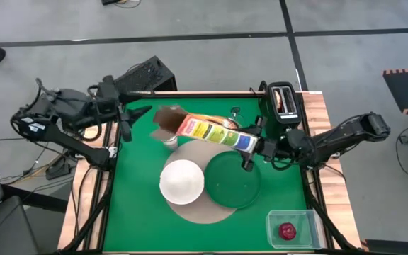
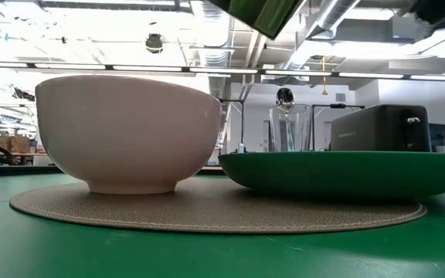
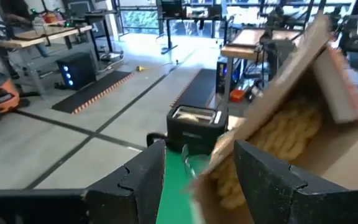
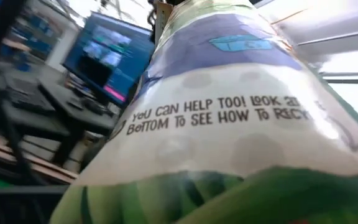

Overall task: Arrange a breakfast setting
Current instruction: Pour the cereal into the white bowl

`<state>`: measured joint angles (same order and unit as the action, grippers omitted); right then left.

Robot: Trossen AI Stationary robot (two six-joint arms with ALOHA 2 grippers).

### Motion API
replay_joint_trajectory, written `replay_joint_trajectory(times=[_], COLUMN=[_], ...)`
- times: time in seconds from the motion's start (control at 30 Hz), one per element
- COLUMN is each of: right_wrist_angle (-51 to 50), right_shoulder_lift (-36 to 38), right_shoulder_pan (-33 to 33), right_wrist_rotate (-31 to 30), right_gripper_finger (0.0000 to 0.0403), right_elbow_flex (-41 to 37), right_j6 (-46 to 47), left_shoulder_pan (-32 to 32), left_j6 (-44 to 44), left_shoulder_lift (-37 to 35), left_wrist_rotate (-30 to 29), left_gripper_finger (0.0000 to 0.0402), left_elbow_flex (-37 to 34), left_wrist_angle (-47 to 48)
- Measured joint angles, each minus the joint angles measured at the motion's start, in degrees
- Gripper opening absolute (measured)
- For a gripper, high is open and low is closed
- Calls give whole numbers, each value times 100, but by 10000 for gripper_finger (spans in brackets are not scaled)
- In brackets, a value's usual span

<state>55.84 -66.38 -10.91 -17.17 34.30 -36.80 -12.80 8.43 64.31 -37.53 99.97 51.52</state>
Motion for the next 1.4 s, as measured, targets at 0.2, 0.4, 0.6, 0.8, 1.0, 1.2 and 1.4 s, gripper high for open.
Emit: replay_joint_trajectory(times=[0.2, 0.4, 0.6, 0.8, 1.0, 1.2, 1.4], right_wrist_angle=[-1194, -2432, -3128, -3746, -4106, -4211, -4578], right_shoulder_lift=[654, 1167, 1473, 1553, 1542, 1542, 1441], right_shoulder_pan=[-356, -716, -1029, -1127, -1120, -1122, -1081], right_wrist_rotate=[7, -37, -88, -85, -96, -92, -76], right_gripper_finger=[248, 248, 248, 248, 243, 240, 240], right_elbow_flex=[0, 0, 0, 0, 0, 0, 0], right_j6=[810, 1795, 2457, 2996, 3384, 3471, 3833], left_shoulder_pan=[-560, -1120, -1596, -2054, -2812, -3794, -4096], left_j6=[233, 834, 1869, 2627, 3463, 4692, 4282], left_shoulder_lift=[-219, -509, -769, -691, -572, -791, -704], left_wrist_rotate=[-485, -1106, -1286, -1311, -1568, -2259, -2643], left_gripper_finger=[179, 178, 178, 178, 178, 178, 178], left_elbow_flex=[-889, -1897, -2803, -3423, -4019, -4858, -5515], left_wrist_angle=[28, 10, 2, -7, -21, -316, -1678])
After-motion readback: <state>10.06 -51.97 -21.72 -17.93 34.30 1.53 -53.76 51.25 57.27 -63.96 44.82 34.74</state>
